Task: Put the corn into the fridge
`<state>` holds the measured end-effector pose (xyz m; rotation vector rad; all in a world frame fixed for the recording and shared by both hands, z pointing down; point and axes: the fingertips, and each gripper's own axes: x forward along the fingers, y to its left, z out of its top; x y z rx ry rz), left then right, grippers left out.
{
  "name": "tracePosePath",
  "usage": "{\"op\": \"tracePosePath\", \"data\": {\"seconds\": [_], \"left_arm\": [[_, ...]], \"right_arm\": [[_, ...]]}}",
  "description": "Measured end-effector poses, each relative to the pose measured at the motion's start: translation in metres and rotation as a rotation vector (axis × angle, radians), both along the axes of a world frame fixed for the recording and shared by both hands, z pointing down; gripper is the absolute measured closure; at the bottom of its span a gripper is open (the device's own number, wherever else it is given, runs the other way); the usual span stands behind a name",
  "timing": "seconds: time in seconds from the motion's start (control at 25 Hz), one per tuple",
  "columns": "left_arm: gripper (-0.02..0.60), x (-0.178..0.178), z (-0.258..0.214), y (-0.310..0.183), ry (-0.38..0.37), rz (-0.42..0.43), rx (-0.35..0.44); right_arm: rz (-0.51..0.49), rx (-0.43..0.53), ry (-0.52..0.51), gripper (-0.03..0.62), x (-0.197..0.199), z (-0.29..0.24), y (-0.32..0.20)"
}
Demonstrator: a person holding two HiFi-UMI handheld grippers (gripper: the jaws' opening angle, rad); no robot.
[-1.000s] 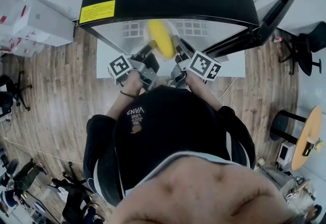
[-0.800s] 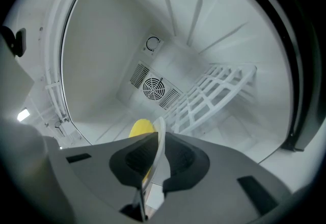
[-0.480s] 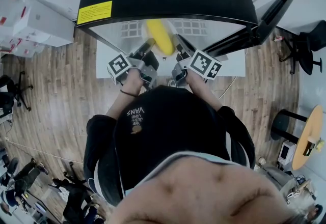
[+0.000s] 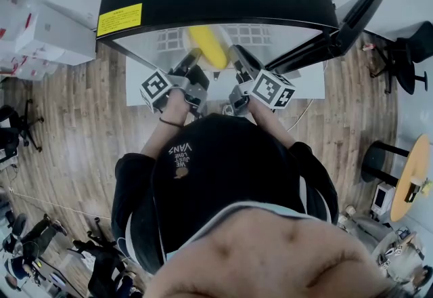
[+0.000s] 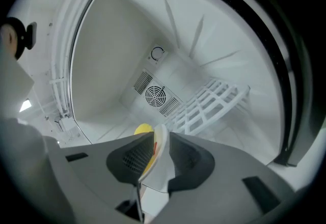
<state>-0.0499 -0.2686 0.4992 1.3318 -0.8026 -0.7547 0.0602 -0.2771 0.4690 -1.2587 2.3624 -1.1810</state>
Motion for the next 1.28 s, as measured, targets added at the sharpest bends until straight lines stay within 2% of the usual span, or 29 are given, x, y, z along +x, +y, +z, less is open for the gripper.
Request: {"op": "tracePosePath", "data": {"seconds": [0.12, 0.4, 0.72, 1.28], "left_arm": [[0.543, 0.0, -0.001, -0.003, 0.005, -0.012, -0.006], [0.543, -0.001, 0.001, -0.005, -0.001, -0.033, -0.01], [0.542, -0.001, -0.001, -0.007, -0.002, -0.026, 0.005], [0.54, -0.003, 0.002, -0.008, -0.001, -0.031, 0.017]], "right_arm": [[-0.01, 0.074, 0.051, 0.485, 0.004, -0.009, 0.002], [-0.069, 0.219, 0.23, 0.47, -0.003, -0.015, 0.016], [-0.107, 0.263, 0.283, 0.429, -0.007, -0.016, 0.025], [-0.21, 0.365, 0.511, 0.382, -0.027, -0.008, 0.052]]}}
